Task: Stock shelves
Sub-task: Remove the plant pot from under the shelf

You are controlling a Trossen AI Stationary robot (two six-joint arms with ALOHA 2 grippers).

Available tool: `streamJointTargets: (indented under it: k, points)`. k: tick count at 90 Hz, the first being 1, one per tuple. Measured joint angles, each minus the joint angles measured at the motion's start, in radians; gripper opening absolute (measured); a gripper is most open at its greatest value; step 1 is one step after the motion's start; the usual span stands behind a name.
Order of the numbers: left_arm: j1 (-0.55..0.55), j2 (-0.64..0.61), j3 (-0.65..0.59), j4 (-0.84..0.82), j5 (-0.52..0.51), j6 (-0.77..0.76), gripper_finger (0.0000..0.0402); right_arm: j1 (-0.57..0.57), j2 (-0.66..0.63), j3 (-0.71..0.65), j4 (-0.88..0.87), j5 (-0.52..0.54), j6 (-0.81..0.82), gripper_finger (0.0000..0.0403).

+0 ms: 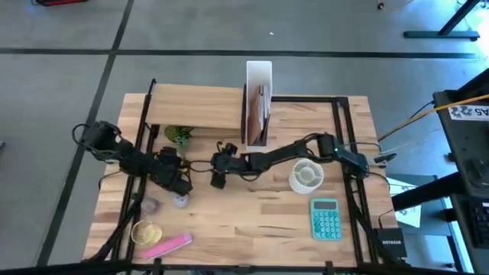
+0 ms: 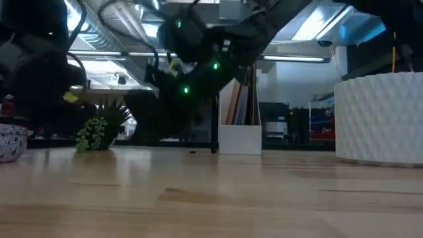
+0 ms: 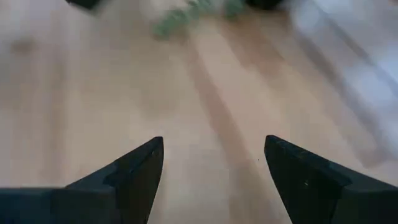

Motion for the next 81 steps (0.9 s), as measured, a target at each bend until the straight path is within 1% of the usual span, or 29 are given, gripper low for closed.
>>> streamJointTargets:
  k: [7, 17, 33, 43, 52, 66, 81]
  points:
    - [0.027, 0.002, -0.003, -0.010, -0.035, -0.069, 0.0127, 0.002, 0.000, -0.020, 0.001, 0.006, 0.013, 0.0264]
    - [0.096, 0.002, -0.007, -0.010, -0.046, -0.112, 0.0127, 0.013, -0.001, -0.042, 0.018, 0.007, 0.032, 0.0264]
    - [0.205, 0.003, -0.008, -0.005, -0.050, -0.114, 0.0127, 0.038, -0.002, -0.044, 0.013, 0.008, 0.034, 0.0264]
    - [0.251, 0.003, -0.009, 0.020, -0.056, -0.077, 0.0127, 0.051, -0.002, -0.044, 0.019, 0.000, 0.031, 0.0264]
    - [0.265, 0.003, -0.010, 0.121, -0.096, 0.028, 0.0127, 0.059, -0.002, -0.045, 0.021, -0.013, 0.031, 0.0264]
    - [0.272, 0.003, -0.009, 0.313, -0.149, 0.249, 0.0127, 0.080, -0.002, -0.045, 0.019, -0.029, 0.031, 0.0264]
    - [0.258, 0.001, -0.006, 0.506, -0.144, 0.508, 0.0127, 0.114, -0.005, -0.044, -0.015, -0.029, 0.031, 0.0264]
